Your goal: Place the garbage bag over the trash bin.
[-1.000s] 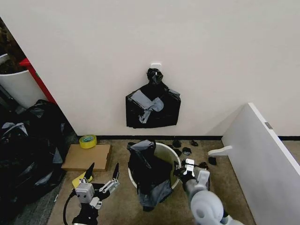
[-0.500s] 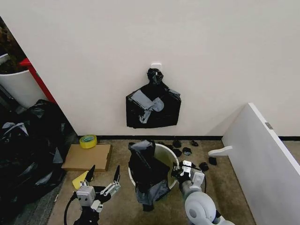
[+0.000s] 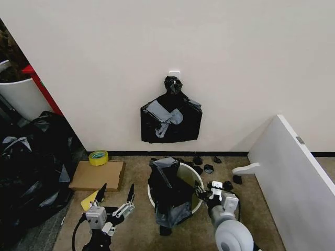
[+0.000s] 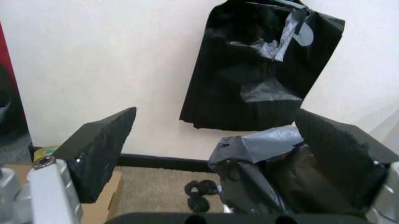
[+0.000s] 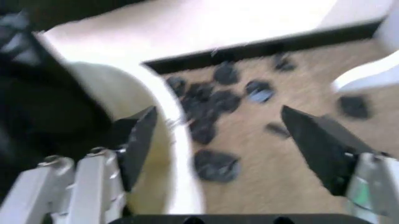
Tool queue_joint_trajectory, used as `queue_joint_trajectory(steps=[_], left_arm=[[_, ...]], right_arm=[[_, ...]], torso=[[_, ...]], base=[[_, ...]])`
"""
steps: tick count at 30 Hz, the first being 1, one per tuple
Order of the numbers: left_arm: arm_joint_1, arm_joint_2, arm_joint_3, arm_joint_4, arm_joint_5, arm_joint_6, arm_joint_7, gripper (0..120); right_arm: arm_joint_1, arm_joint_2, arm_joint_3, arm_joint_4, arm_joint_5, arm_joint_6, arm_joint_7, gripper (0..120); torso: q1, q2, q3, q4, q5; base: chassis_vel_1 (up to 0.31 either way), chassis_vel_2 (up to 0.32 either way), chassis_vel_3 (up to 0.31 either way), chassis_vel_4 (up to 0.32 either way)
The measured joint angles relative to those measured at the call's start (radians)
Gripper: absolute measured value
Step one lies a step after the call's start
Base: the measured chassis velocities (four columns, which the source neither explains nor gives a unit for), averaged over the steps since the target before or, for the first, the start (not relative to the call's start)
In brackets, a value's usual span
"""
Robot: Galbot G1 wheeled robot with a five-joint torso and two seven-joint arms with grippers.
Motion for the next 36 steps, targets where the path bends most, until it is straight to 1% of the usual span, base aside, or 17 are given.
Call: queue_joint_trajectory(steps=[1,3,5,8,9,10,11,14,15,17,19,21,24,26,33,34,36], left_arm=[[0.0,0.0,0.0,0.0,0.0,0.0,0.0,100],[-0.007,0.002,0.0,0.003,-0.005,0.005,0.0,100],[-0.011,0.004,0.0,0.01,-0.008,0.009,0.0,99],[-0.018,0.009,0.0,0.016,-0.016,0.019,0.001,100],[-0.018,0.009,0.0,0.016,-0.016,0.019,0.001,100],[-0.022,0.009,0.0,0.016,-0.02,0.025,0.001,99],[-0.025,0.01,0.0,0.016,-0.024,0.032,0.001,99],[-0.036,0.011,0.0,0.016,-0.031,0.048,0.005,99],[-0.036,0.011,0.0,0.016,-0.031,0.048,0.005,99],[-0.044,0.013,0.0,0.017,-0.033,0.058,0.009,99],[-0.049,0.017,0.0,0.02,-0.035,0.064,0.01,100],[-0.06,0.023,-0.001,0.025,-0.044,0.069,0.011,99],[-0.072,0.022,-0.001,0.029,-0.053,0.074,0.011,100],[-0.077,0.021,-0.001,0.031,-0.057,0.076,0.011,100],[-0.107,0.024,0.002,0.039,-0.075,0.102,0.011,100],[-0.107,0.024,0.002,0.039,-0.075,0.102,0.011,100],[-0.109,0.026,0.003,0.038,-0.076,0.107,0.011,99]], right_arm=[[0.0,0.0,0.0,0.0,0.0,0.0,0.0,79],[-0.005,-0.034,0.053,0.03,-0.008,0.003,-0.023,88],[-0.004,-0.071,0.104,0.085,0.001,0.004,-0.075,95],[-0.01,-0.128,0.15,0.181,0.056,-0.017,-0.203,100],[-0.01,-0.128,0.15,0.181,0.056,-0.017,-0.203,100],[-0.013,-0.151,0.159,0.217,0.081,-0.042,-0.271,100],[-0.014,-0.173,0.159,0.246,0.098,-0.072,-0.341,100],[0.002,-0.211,0.121,0.276,0.109,-0.138,-0.441,100],[0.002,-0.211,0.121,0.276,0.109,-0.138,-0.441,100],[0.025,-0.226,0.082,0.274,0.101,-0.179,-0.482,100],[0.047,-0.228,0.051,0.253,0.081,-0.197,-0.503,100],[0.098,-0.223,0.007,0.187,0.047,-0.206,-0.51,100],[0.134,-0.212,-0.006,0.134,0.064,-0.222,-0.498,89],[0.143,-0.21,-0.012,0.122,0.068,-0.224,-0.497,86],[0.2,-0.205,-0.068,0.063,0.068,-0.236,-0.492,57],[0.2,-0.205,-0.068,0.063,0.068,-0.236,-0.492,57],[0.2,-0.207,-0.073,0.063,0.068,-0.237,-0.492,51]], torso=[[0.0,0.0,0.0,0.0,0.0],[0.0,0.0,0.0,0.0,0.0002],[0.0,0.0,0.0,0.0001,0.0],[0.0,0.0,0.0,0.0001,-0.0002],[0.0,0.0,0.0,0.0001,-0.0002],[0.0,0.0,0.0,0.0001,-0.0003],[0.0,0.0,0.0,0.0,-0.0002],[0.0,0.0,0.0,0.0001,-0.0002],[0.0,0.0,0.0,0.0001,-0.0002],[0.0,0.0,0.0,0.0001,-0.0001],[0.0,0.0,0.0,0.0001,0.0],[0.0,0.0,0.0,0.0001,-0.0002],[0.0,0.0,0.0,0.0001,0.0],[0.0,0.0,0.0,0.0,0.0],[0.0,0.0,0.0,0.0001,-0.0001],[0.0,0.0,0.0,0.0001,-0.0001],[0.0,0.0,0.0,0.0,-0.0001]], base=[[0.0,0.0,0.0,0.0],[0.0,0.0,0.0,0.0],[0.0,0.0,0.0,0.0],[0.0,0.0,0.0,0.0],[0.0,0.0,0.0,0.0],[0.0,0.0,0.0,0.0],[0.0,0.0,0.0,0.0],[0.0,0.0,0.0,0.0],[0.0,0.0,0.0,0.0],[0.0,0.0,0.0,0.0],[0.0,0.0,0.0,0.0],[0.0,0.0,0.0,0.0],[0.0,0.0,0.0,0.0],[0.0,0.0,0.0,0.0],[0.0,0.0,0.0,0.0],[0.0,0.0,0.0,0.0],[0.0,0.0,0.0,0.0]])
